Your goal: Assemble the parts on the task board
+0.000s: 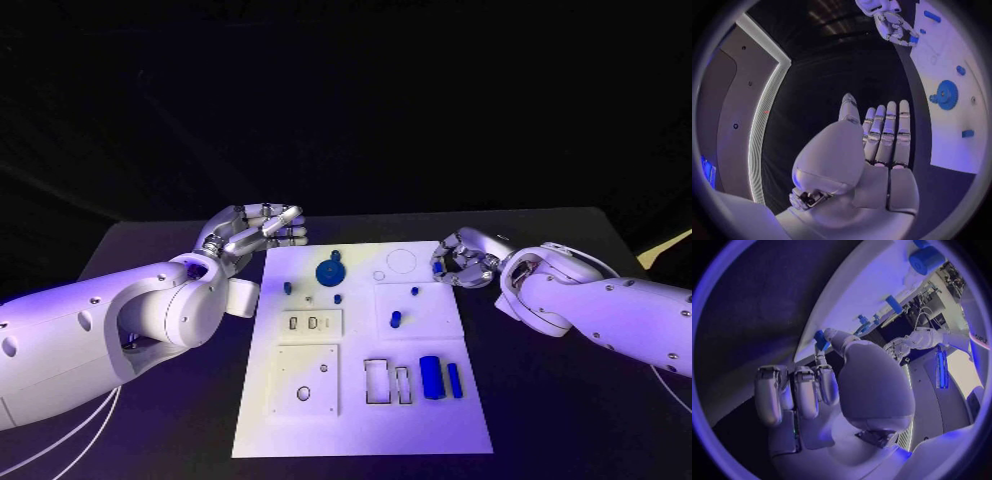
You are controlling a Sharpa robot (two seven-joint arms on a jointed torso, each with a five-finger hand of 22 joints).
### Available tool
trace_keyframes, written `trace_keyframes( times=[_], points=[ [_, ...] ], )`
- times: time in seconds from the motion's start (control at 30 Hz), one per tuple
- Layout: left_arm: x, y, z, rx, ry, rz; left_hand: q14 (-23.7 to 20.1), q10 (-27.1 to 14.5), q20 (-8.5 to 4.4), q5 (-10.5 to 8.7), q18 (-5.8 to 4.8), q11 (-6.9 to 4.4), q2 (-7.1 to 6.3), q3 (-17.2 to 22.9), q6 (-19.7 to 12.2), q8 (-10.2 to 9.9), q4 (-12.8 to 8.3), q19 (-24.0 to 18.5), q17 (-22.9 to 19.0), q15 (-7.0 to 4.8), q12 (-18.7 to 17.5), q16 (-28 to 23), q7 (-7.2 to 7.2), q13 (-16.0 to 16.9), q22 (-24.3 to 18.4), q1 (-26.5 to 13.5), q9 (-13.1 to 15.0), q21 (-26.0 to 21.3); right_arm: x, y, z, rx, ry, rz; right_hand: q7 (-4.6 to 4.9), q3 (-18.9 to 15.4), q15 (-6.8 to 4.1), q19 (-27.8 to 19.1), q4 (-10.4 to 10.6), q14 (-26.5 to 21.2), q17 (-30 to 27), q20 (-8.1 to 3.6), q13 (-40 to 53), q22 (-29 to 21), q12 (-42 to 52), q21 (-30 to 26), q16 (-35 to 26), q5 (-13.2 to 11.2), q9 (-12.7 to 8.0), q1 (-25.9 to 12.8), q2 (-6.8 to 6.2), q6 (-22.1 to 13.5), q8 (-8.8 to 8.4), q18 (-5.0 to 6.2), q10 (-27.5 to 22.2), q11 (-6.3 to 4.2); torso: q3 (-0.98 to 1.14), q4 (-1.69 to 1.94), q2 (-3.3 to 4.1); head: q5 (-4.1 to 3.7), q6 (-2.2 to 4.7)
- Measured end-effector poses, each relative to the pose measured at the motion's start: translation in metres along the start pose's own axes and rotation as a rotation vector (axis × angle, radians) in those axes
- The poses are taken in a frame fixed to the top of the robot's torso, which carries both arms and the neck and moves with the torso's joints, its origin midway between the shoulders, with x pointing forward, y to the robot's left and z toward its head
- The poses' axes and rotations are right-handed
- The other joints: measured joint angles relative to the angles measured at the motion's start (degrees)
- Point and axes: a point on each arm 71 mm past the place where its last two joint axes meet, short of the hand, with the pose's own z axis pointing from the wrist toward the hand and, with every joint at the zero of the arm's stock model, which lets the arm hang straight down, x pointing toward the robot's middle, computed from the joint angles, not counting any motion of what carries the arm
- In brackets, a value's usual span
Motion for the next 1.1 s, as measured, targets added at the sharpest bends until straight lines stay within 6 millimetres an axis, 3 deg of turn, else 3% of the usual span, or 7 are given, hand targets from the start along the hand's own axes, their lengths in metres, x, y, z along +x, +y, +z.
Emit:
trace_keyframes(
  times=[0.27,0.47,0.67,0.77,1.1],
  points=[
    [0.000,0.000,0.000,0.000,-0.001,0.000,0.0,0.0,0.00,0.00,0.00,0.00,0.00,0.0,0.0,0.0,0.0,0.0,0.0,0.00,0.0,0.0,0.00,0.0,0.0,0.0,0.0,0.0,-0.001,0.002,-0.001,-0.002,-0.027,-0.002,0.07,0.4,-0.22,0.0,-0.4,0.2,0.0,-0.41,0.0,0.0,0.4,0.3,0.0,-0.2,0.1,0.0,0.63,0.4,0.51,0.00,0.0,0.00,0.04,-0.07,-0.04,0.04,-0.01],
    [-0.001,0.000,0.000,-0.001,-0.001,0.001,0.0,0.0,0.00,0.00,0.00,0.00,0.00,0.0,0.0,0.0,0.0,0.0,0.0,0.00,0.0,0.0,0.00,0.0,0.0,0.0,0.0,0.0,0.001,0.016,-0.007,-0.027,-0.037,0.013,0.07,1.1,-0.41,0.0,-0.6,0.0,0.0,-0.41,0.0,0.0,-0.3,0.4,0.0,-0.6,0.1,-0.2,1.54,0.3,0.47,0.00,0.0,0.00,0.02,-0.13,-0.10,0.16,0.01],
    [-0.003,0.001,0.001,-0.001,-0.006,0.003,0.0,0.0,0.00,0.00,0.00,0.00,0.00,-0.2,0.0,0.0,-0.2,0.0,0.1,0.00,0.0,-0.3,0.00,0.0,-0.1,0.0,0.1,0.0,0.000,0.054,-0.011,-0.091,-0.036,0.040,0.13,1.3,-0.41,0.0,-0.5,0.0,0.0,-0.41,0.0,0.0,-0.8,0.7,0.0,-1.6,0.1,-1.4,2.78,-0.2,0.17,0.00,-0.2,-0.21,-0.08,-0.13,-0.18,0.27,-0.03],
    [-0.003,0.001,0.002,-0.002,-0.007,0.003,0.0,0.0,0.00,0.00,0.00,0.00,0.00,-0.2,0.0,0.0,-0.2,0.0,0.1,0.00,0.0,-0.3,0.00,0.0,-0.1,0.0,0.1,0.0,0.003,0.073,-0.010,-0.114,-0.031,0.050,0.21,1.3,-0.41,0.0,-0.5,0.0,0.0,-0.40,0.0,0.0,-0.8,1.2,0.0,-1.7,0.0,-1.7,3.01,-0.3,0.18,-0.90,-0.2,-0.21,-0.17,-0.14,-0.25,0.38,-0.17],
    [-0.006,0.004,0.008,-0.004,-0.019,0.008,0.0,0.0,0.00,0.00,0.00,0.00,0.00,-0.2,0.0,0.0,-0.2,0.0,0.2,0.00,0.0,-0.3,0.00,0.0,0.0,0.0,0.2,0.0,0.040,0.154,-0.003,-0.226,0.041,0.084,0.30,1.3,-0.41,0.0,-0.5,0.0,0.0,-0.40,0.0,0.0,-1.0,1.1,0.0,-1.8,0.1,-1.7,3.07,-0.6,0.21,-0.90,-0.2,-0.21,-0.60,-0.13,-0.66,1.30,-0.60]
  ],
)
